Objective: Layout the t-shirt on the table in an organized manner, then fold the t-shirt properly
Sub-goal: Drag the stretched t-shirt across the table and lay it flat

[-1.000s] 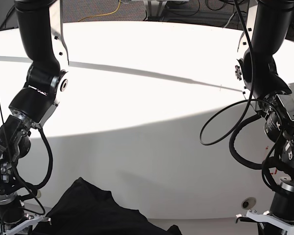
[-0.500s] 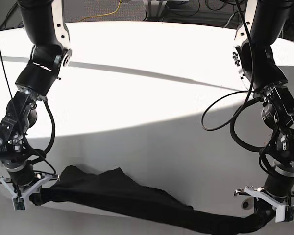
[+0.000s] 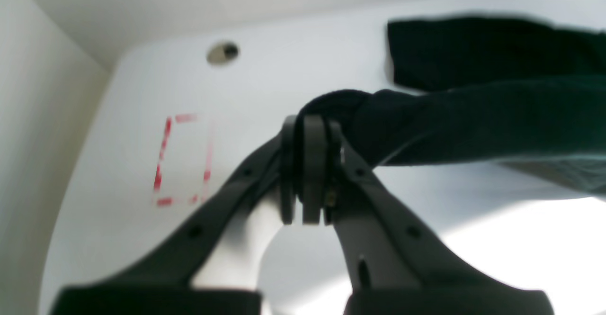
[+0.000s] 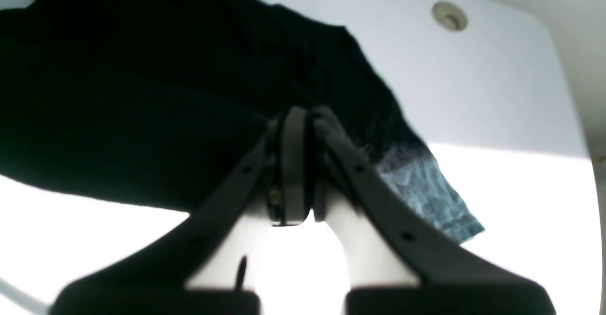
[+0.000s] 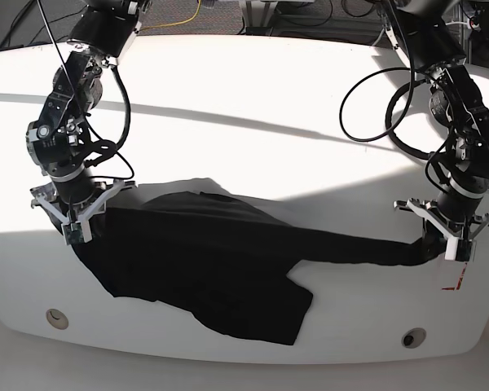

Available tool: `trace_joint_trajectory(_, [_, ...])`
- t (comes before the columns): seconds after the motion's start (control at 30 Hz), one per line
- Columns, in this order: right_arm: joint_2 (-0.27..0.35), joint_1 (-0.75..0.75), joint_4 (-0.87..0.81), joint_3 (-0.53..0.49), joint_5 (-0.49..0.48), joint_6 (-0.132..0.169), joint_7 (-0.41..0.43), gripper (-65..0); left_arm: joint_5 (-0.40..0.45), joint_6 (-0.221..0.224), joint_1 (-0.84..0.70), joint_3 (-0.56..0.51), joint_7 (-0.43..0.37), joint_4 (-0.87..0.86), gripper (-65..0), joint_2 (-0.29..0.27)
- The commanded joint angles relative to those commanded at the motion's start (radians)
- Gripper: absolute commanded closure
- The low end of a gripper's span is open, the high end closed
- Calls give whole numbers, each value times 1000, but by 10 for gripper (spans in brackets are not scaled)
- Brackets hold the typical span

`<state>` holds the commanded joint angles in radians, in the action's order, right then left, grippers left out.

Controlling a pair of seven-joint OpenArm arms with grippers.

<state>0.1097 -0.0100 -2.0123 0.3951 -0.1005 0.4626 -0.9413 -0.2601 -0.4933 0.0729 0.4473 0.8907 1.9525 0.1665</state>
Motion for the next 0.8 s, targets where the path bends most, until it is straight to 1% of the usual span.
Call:
trace_joint_trajectory(0.03, [-11, 29, 0, 0, 0, 0, 0, 0, 0, -21, -32, 17, 5, 0, 0, 0])
trace_joint_trajectory(0.13, [-38, 100, 0, 0, 0, 0, 0, 0, 2, -58, -120, 68, 6, 0, 0, 2])
trace_joint_trajectory(0.23, [-58, 152, 0, 0, 0, 0, 2, 0, 2, -75, -184, 101, 6, 0, 0, 2])
trace_joint_trajectory(0.33, [-80, 199, 0, 0, 0, 0, 2, 0, 2, -78, -244, 123, 6, -2, 0, 5])
trace_joint_trajectory(0.5, [-103, 252, 0, 0, 3, -2, 3, 0, 8, -98, -316, 157, 6, -2, 0, 8])
trace_joint_trajectory(0.63, [-106, 285, 2, 0, 2, -5, 3, 0, 9, -135, -358, 172, 6, -5, 0, 41])
trace_joint_trajectory(0.8, [-114, 324, 2, -5, 8, -6, 3, -3, 9, -190, -404, 172, 6, -5, 0, 68])
